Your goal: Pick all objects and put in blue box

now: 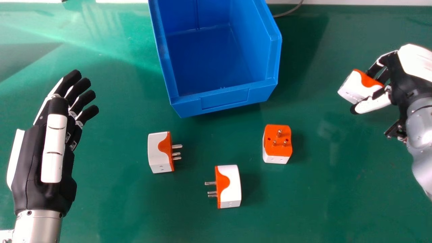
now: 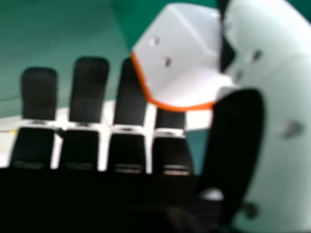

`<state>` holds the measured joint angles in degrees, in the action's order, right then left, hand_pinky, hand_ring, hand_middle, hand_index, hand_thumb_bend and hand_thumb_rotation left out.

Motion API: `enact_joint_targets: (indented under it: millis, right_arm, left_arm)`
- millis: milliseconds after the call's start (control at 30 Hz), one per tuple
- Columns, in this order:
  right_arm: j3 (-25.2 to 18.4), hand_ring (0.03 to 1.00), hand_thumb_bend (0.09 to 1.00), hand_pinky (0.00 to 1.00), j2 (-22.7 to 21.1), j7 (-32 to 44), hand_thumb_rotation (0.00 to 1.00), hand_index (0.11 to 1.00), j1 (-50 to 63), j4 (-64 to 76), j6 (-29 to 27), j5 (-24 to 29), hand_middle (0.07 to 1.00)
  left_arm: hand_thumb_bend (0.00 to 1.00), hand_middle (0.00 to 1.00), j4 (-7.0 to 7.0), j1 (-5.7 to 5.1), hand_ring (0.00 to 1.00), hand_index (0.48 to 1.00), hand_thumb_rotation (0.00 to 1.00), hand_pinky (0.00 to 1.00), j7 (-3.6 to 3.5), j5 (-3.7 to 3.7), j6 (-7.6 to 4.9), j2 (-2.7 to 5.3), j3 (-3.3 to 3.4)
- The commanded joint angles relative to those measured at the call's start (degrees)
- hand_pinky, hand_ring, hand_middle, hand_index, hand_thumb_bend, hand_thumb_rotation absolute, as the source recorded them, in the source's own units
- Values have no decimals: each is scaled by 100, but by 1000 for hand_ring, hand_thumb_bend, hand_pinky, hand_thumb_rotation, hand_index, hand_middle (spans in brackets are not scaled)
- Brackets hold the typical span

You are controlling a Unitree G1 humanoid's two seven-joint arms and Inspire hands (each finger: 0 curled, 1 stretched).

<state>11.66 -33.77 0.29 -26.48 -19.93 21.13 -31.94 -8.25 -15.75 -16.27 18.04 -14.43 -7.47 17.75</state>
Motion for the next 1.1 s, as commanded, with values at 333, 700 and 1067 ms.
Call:
enact_joint_targets:
  millis: [333, 700, 1067]
  right_arm:
    - [-386, 397, 513, 340, 246, 177, 0, 503, 944, 2290, 561, -79, 495]
    - [-280, 386, 514, 320, 783, 183, 0, 506, 1729, 3392, 695, -246, 483]
    - [-123, 374, 512, 305, 1266, 292, 0, 509, 2660, 4777, 811, -660, 479]
  left_arm:
    - [697, 897, 111, 99, 893, 877, 861, 873, -138, 43, -199, -63, 25]
    - [685, 928, 91, 89, 926, 907, 879, 929, -135, 50, -182, -60, 22]
    - [680, 932, 96, 82, 931, 911, 882, 939, -122, 37, -214, -37, 2]
